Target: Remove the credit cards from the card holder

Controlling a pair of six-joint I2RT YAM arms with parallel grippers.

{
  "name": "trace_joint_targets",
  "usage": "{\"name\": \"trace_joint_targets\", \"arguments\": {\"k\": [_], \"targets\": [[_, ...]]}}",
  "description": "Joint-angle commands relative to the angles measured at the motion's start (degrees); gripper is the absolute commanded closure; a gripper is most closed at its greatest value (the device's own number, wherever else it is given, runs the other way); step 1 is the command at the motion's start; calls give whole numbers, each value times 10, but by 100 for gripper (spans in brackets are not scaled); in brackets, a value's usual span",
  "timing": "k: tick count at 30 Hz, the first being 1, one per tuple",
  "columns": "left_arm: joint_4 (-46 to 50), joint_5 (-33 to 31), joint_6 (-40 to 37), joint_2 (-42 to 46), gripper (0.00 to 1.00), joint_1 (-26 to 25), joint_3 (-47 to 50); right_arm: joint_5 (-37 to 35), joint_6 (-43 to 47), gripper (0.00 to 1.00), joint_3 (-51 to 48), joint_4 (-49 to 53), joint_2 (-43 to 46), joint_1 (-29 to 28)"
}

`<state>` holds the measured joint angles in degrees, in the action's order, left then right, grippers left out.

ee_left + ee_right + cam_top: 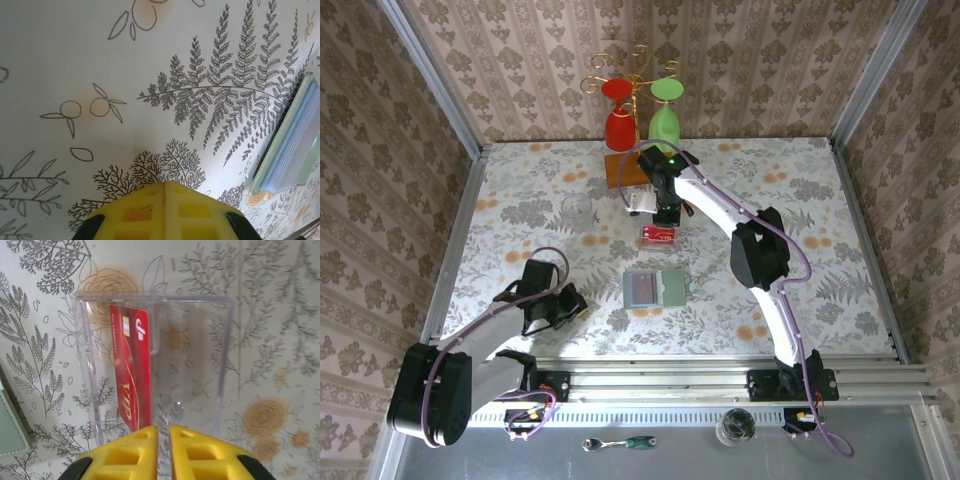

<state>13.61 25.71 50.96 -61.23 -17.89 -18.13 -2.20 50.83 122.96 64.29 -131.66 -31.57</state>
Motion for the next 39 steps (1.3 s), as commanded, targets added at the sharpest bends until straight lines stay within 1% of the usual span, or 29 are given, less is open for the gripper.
{"name": "trace_joint_targets", "arguments": {"k": [1, 5, 7, 13, 18, 22, 28, 31, 34, 37, 39], "targets": [[-6, 9, 1, -10, 96, 4, -15, -25, -12, 90, -37, -58, 40, -1], [-16, 12, 3, -19, 96, 2, -15, -22, -20, 99, -87, -103, 54, -5], [-21, 13, 5, -22, 96, 1, -16, -24, -22, 100, -108, -126, 58, -7], [-20, 13, 6, -22, 96, -2, -15, -15, -28, 100, -143, -159, 59, -10], [-17, 11, 7, -17, 96, -2, -14, -10, -26, 100, -154, -162, 60, -12], [-16, 11, 7, -16, 96, -5, -17, -21, -28, 100, -155, -171, 74, -13], [-16, 4, 8, -18, 96, -16, -28, -34, -56, 95, -160, -183, 112, -18], [-28, 2, 10, -27, 96, -24, -38, -28, -99, 92, -173, -183, 134, -23], [-45, 2, 10, -48, 96, -35, -53, -23, -180, 88, -182, -176, 150, -30], [-64, 2, 10, -80, 96, -52, -72, -25, -309, 83, -207, -189, 175, -37], [-80, 2, 10, -107, 96, -69, -89, -22, -413, 76, -250, -215, 205, -43]]}}
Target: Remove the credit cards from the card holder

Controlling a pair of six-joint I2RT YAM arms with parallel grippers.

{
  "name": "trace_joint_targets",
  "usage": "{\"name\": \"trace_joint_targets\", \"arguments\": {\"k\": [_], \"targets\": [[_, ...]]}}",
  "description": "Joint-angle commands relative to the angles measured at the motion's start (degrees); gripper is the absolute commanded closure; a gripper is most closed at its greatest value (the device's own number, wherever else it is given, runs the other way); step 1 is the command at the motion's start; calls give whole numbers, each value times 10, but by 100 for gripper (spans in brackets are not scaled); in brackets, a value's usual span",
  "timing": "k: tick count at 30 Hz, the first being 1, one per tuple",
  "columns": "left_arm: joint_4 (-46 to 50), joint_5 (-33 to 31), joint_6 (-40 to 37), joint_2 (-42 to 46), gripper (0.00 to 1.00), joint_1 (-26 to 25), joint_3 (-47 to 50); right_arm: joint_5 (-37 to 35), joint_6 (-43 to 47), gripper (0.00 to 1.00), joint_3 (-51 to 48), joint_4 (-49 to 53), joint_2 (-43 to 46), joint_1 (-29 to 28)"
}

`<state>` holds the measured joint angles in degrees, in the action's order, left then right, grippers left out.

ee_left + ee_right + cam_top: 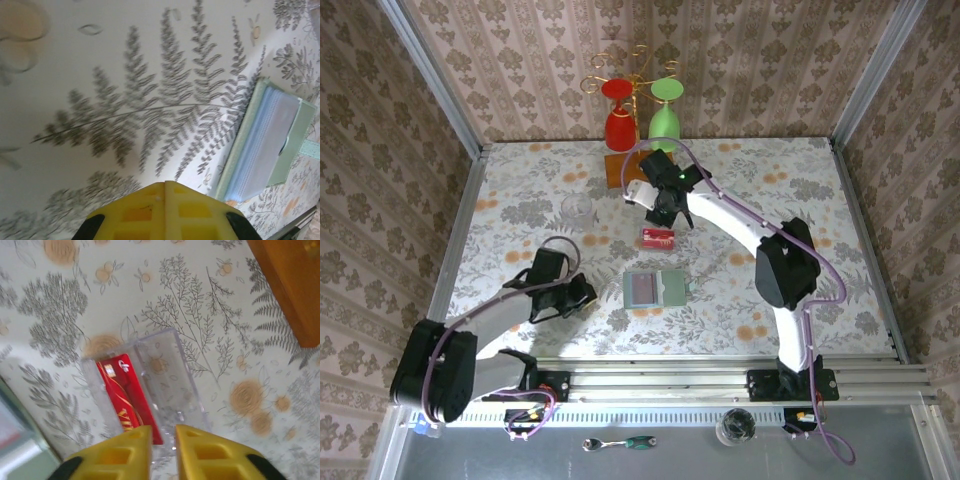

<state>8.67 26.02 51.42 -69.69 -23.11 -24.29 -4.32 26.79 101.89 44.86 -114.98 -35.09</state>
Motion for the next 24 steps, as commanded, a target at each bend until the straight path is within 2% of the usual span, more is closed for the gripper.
{"name": "trace_joint_targets", "arguments": {"k": [1, 6, 10, 15, 24], "targets": [[-34, -1, 5, -35, 96, -24, -37, 1, -206, 75, -60, -35, 52, -10], [-60, -2, 7, -100, 95, -68, -81, 5, -391, 75, -176, -109, 116, -21], [-75, -1, 11, -145, 96, -91, -115, 28, -498, 68, -214, -111, 123, -20], [-82, -18, 19, -168, 96, -121, -139, 50, -541, 54, -258, -164, 117, -19], [-81, -33, 20, -157, 96, -126, -137, 69, -556, 48, -271, -214, 79, 1]]}}
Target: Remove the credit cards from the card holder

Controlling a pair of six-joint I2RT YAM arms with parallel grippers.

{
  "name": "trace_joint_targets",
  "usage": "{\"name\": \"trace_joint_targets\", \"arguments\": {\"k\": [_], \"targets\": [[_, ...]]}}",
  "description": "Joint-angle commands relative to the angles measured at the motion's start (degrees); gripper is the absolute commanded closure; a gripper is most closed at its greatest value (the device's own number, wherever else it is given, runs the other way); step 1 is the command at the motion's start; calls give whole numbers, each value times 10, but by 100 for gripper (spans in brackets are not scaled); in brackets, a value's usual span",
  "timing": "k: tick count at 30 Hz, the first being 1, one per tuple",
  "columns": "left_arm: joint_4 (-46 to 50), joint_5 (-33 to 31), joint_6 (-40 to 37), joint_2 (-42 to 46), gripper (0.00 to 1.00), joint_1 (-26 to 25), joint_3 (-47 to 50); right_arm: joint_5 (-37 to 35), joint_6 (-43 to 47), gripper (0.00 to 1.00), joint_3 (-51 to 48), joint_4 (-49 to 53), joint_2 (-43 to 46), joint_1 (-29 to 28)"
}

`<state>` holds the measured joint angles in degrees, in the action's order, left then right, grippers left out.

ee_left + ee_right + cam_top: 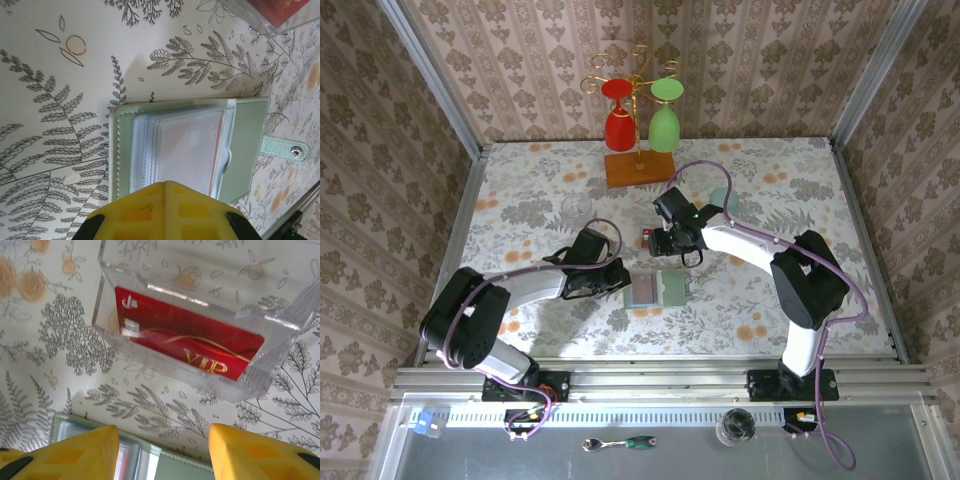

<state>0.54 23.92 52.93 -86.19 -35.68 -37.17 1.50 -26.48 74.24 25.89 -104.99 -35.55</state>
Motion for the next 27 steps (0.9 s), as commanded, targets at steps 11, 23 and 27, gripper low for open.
{"name": "trace_joint_targets", "arguments": {"k": [11, 23, 27], "targets": [[11, -17, 2, 24, 96, 3, -5, -5, -17, 47, 20, -33, -43, 18], [11, -11, 0, 23, 96, 4, 1, -9, -9, 47, 30, -41, -54, 21], [10, -6, -2, 21, 96, 5, 0, -13, -8, 48, 34, -30, -45, 20]]}}
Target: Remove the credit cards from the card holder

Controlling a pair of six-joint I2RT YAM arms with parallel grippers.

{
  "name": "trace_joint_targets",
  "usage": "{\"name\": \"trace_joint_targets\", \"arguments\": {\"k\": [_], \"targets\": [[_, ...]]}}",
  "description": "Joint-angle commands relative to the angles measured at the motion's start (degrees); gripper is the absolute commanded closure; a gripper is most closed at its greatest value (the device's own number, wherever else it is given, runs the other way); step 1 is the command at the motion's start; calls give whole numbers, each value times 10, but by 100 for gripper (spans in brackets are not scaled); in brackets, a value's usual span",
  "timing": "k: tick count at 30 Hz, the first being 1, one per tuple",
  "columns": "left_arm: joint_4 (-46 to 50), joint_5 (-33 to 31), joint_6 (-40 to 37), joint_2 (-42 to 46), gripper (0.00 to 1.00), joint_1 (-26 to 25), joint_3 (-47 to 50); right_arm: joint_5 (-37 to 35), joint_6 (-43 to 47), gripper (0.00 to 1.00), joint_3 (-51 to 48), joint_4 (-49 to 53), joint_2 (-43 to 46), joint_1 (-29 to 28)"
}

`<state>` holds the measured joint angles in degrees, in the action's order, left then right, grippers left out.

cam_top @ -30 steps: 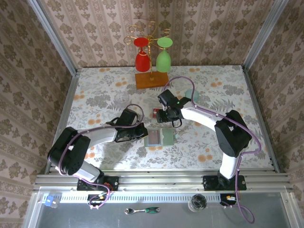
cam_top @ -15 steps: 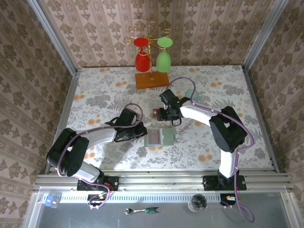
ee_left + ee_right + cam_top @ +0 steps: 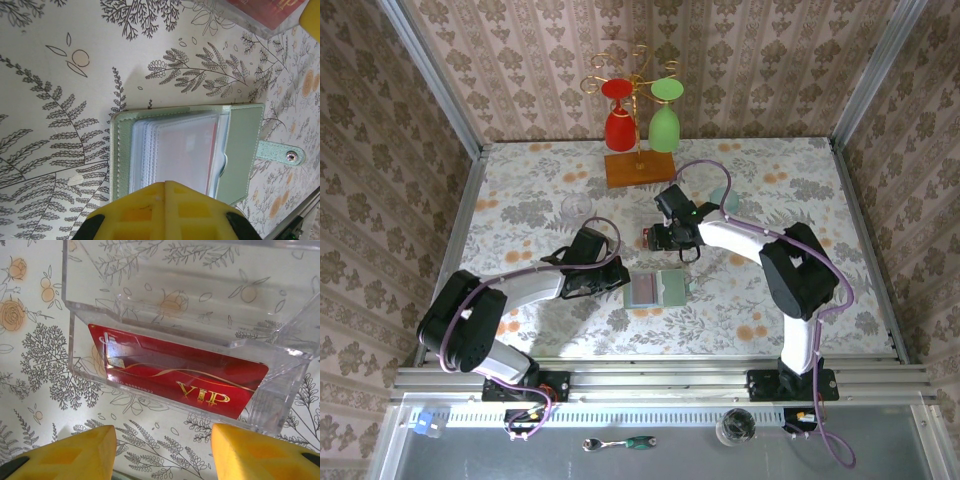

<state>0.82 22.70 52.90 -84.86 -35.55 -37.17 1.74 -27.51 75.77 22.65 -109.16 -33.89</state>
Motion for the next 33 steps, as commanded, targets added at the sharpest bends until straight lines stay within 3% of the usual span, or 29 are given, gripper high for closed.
{"name": "trace_joint_targets", "arguments": {"k": [1, 18, 33], "targets": [[8, 8, -2, 8, 96, 4, 0, -12, -1, 48, 16, 3, 4, 3], [23, -3, -6, -9, 100, -11, 11, 135, -122, 54, -137, -5, 137, -35], [11, -31, -3, 6, 98, -19, 32, 174, -174, 54, -154, -53, 121, -81]]}}
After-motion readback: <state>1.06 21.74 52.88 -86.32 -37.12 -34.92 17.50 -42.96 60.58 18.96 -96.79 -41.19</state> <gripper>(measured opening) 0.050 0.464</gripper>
